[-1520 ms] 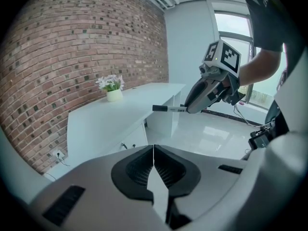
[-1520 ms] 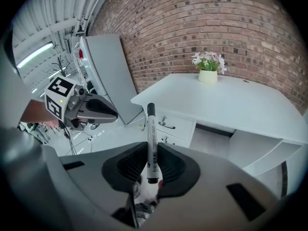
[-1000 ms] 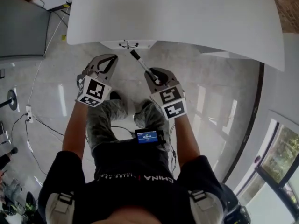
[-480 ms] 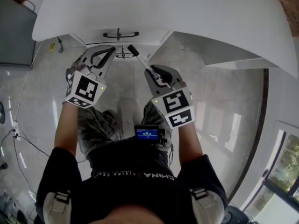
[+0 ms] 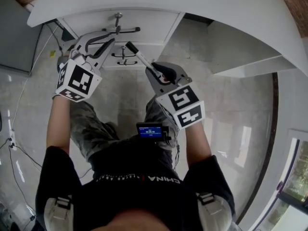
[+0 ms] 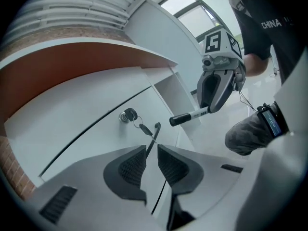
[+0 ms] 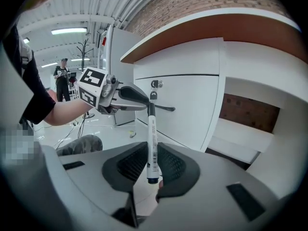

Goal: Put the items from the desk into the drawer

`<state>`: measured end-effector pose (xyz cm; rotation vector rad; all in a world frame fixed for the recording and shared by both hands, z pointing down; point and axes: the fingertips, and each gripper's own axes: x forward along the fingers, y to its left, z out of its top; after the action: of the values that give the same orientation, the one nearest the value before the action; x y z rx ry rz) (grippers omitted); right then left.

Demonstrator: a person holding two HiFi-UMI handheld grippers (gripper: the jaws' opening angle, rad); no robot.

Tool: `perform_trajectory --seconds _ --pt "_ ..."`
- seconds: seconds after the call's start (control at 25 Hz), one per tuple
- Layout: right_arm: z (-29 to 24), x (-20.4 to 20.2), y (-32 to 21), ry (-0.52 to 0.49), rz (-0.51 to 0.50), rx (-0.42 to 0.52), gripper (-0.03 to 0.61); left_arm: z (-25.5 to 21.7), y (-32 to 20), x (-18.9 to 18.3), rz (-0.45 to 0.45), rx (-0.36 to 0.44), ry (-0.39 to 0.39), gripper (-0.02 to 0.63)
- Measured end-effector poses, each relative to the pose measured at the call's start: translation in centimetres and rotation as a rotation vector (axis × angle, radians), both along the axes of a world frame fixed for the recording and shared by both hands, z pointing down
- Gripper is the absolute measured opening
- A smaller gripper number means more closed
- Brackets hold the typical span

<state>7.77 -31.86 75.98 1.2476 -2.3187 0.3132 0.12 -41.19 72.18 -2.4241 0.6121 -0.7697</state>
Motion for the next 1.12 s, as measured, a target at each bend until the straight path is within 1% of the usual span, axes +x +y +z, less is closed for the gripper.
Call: perform_trajectory --seconds 0.08,0.16,0.32,0.4,0.52,0.64,0.72,0.84,0.96,1.12 --pt "-0.5 -0.1 0.1 0.002 -0.008 0.005 0.074 0.1 -0.4 0.0 0.0 0.036 -0.063 0.078" --pt "-1.2 -0.1 0.2 0.008 -0.009 0.013 0.074 0.2 -0.8 -0.1 0.003 0.074 -0.119 0.078" --pt "-2.0 0.4 -0.1 -0.002 -0.001 0.029 0.074 0.5 -1.8 0.2 0.005 0.131 -0.19 0.078" --pt "-2.1 0.7 -0.1 -0.006 0.002 0.033 0.074 0.7 -2.1 0.6 0.012 0.167 -0.23 0.071" --pt "-2.4 0.5 0.0 -0.018 -0.002 0.038 0.074 1.0 -2.1 0.7 0.032 0.224 -0.326 0.061" --pt "-2.6 0.4 -0.1 -0.025 -0.004 0.042 0.074 1.3 -2.1 0.8 0.062 0.243 -0.414 0.04" --pt "-2.7 0.3 -0.1 -0.03 -0.003 0.046 0.074 1.4 -2.0 0.8 0.084 0.225 -0.419 0.035" --pt "-2.9 -0.5 0.0 -0.034 -0.01 0.041 0.074 1.3 -1.9 0.3 0.093 0.184 -0.385 0.035" --pt "-3.3 -0.8 0.2 -0.032 -0.018 0.04 0.074 1.2 -1.9 0.0 0.085 0.167 -0.368 0.037" --pt "-3.9 -0.1 0.5 -0.041 -0.012 0.049 0.074 1.3 -1.9 0.3 0.079 0.167 -0.365 0.037"
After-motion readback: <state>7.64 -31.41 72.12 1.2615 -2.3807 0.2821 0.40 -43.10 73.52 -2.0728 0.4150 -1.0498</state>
